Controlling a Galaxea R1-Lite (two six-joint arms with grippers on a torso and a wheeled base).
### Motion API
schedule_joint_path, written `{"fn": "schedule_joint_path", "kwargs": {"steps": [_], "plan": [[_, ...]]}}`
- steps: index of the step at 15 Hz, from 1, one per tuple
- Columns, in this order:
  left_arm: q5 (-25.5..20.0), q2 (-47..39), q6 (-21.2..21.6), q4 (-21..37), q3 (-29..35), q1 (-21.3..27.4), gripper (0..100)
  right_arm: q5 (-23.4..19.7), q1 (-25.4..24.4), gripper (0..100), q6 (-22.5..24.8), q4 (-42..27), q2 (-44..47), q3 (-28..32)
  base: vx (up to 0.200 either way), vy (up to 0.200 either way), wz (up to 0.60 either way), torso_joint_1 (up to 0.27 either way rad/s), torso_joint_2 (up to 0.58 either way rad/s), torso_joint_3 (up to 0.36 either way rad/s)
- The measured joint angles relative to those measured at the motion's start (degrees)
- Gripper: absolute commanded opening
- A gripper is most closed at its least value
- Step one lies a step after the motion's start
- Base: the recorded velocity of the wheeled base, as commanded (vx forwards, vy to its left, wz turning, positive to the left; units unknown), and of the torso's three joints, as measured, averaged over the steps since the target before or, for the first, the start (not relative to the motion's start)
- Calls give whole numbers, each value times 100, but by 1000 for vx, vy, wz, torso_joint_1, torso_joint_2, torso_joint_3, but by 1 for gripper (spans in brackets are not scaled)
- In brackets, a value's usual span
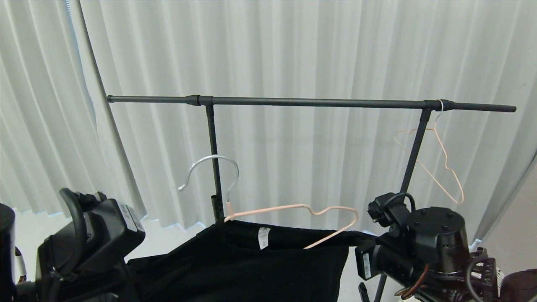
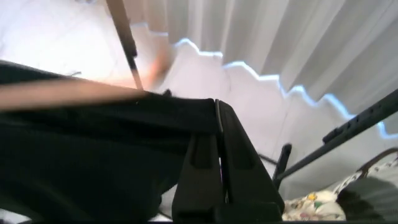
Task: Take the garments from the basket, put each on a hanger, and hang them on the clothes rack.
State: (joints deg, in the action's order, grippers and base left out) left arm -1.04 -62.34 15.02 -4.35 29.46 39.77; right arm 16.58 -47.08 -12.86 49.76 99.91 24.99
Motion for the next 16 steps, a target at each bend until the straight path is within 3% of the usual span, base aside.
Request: {"fn": "schedule_joint_path", "kwargs": {"steps": [7, 8, 11, 16], "plan": [[-5, -249, 24, -5, -436, 4, 0, -176, 386, 0, 230, -211, -621, 74, 0, 0, 0, 0, 0, 0], [-2, -356, 20, 0, -447, 4, 0, -255, 393, 100, 249, -422, -728, 135, 0, 0, 0, 0, 0, 0], [-2, -706, 13, 0, -413, 11, 0, -574, 397, 100, 279, -1117, -1117, 380, 0, 0, 0, 0, 0, 0], [-30, -1009, -22, -352, -350, 22, 0, -1005, 404, 100, 529, -1252, -1502, 477, 0, 0, 0, 0, 0, 0]]}}
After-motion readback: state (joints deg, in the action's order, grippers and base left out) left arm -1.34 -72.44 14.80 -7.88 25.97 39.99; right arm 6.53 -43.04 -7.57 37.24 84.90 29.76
